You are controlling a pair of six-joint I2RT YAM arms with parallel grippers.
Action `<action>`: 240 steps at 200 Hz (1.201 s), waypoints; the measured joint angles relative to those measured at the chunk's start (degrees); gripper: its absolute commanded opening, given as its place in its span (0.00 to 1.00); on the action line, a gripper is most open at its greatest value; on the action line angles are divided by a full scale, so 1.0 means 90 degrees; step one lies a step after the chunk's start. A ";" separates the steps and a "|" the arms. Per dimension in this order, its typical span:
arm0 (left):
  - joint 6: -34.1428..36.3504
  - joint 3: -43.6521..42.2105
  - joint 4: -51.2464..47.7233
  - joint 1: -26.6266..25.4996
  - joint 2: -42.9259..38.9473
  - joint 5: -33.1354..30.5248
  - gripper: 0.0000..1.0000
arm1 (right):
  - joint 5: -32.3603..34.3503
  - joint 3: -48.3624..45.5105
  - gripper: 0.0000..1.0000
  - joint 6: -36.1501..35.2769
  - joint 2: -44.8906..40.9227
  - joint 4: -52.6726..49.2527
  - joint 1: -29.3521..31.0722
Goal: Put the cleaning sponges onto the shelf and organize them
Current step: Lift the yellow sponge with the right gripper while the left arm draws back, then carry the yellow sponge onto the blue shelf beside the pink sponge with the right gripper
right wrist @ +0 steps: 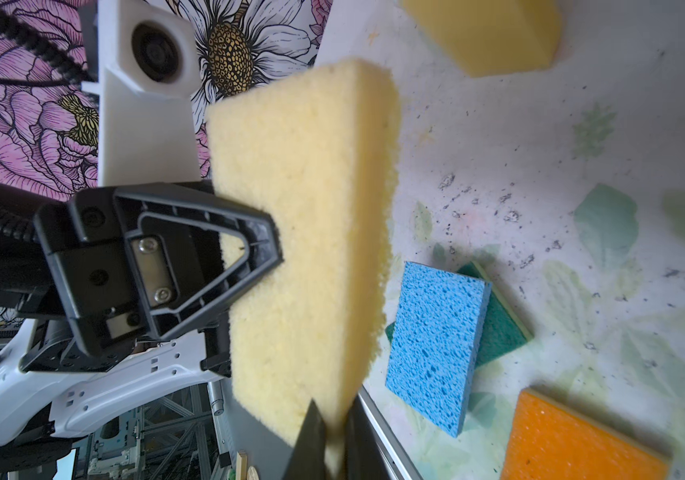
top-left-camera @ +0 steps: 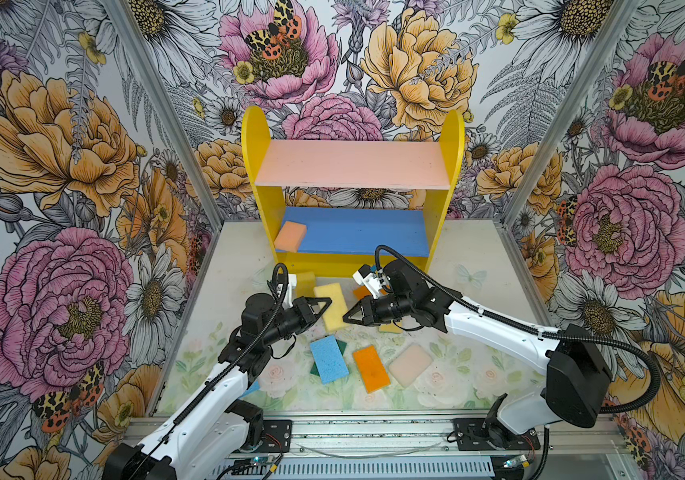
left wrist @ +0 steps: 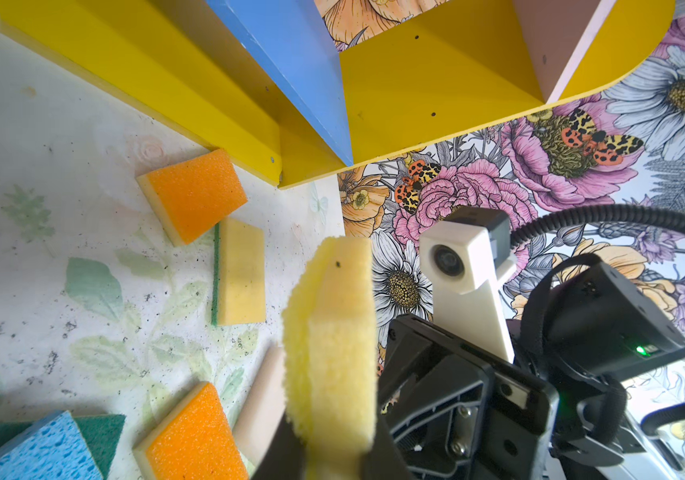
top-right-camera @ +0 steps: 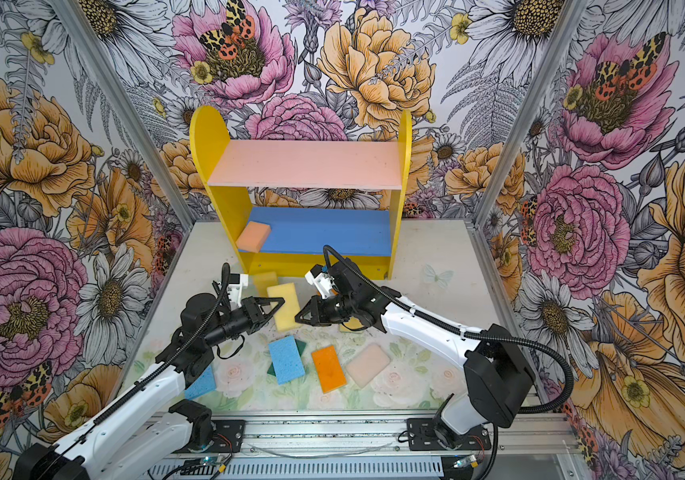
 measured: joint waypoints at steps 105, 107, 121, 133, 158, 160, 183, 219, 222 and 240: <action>0.0600 0.0296 -0.2560 0.1117 -0.2414 -0.0712 0.99 | 0.1069 0.1421 0.07 0.0117 0.0976 0.0053 -0.0187; 0.0602 0.0296 -0.2645 0.1144 -0.2501 -0.0760 0.99 | 0.1110 0.1491 0.07 0.0114 0.1027 0.0058 -0.0197; 0.0602 0.0294 -0.3245 0.1401 -0.3075 -0.1086 0.99 | 0.1343 0.1928 0.07 0.0117 0.1377 0.0097 -0.0267; 0.0600 0.0294 -0.3670 0.1678 -0.3480 -0.1239 0.99 | 0.1520 0.2297 0.07 0.0117 0.1683 0.0095 -0.0335; 0.0600 0.0284 -0.4282 0.2101 -0.3738 -0.1282 0.99 | 0.1807 0.2990 0.07 0.0163 0.2336 0.0100 -0.0495; 0.0600 0.0282 -0.4313 0.2120 -0.3738 -0.1285 0.99 | 0.1829 0.3024 0.07 0.0165 0.2370 0.0102 -0.0505; 0.0600 0.0255 -0.4626 0.2227 -0.3708 -0.1275 0.99 | 0.2042 0.3604 0.07 0.0284 0.2963 0.0100 -0.0624; 0.0610 0.0296 -0.4898 0.2225 -0.3655 -0.1275 0.99 | 0.2251 0.4427 0.07 0.0522 0.3708 0.0078 -0.0714; 0.0614 0.0311 -0.4918 0.2222 -0.3643 -0.1275 0.99 | 0.2251 0.4505 0.07 0.0544 0.3772 0.0087 -0.0716; 0.0665 0.0435 -0.5022 0.2222 -0.3602 -0.1275 0.99 | 0.2290 0.4896 0.07 0.0641 0.4073 0.0068 -0.0719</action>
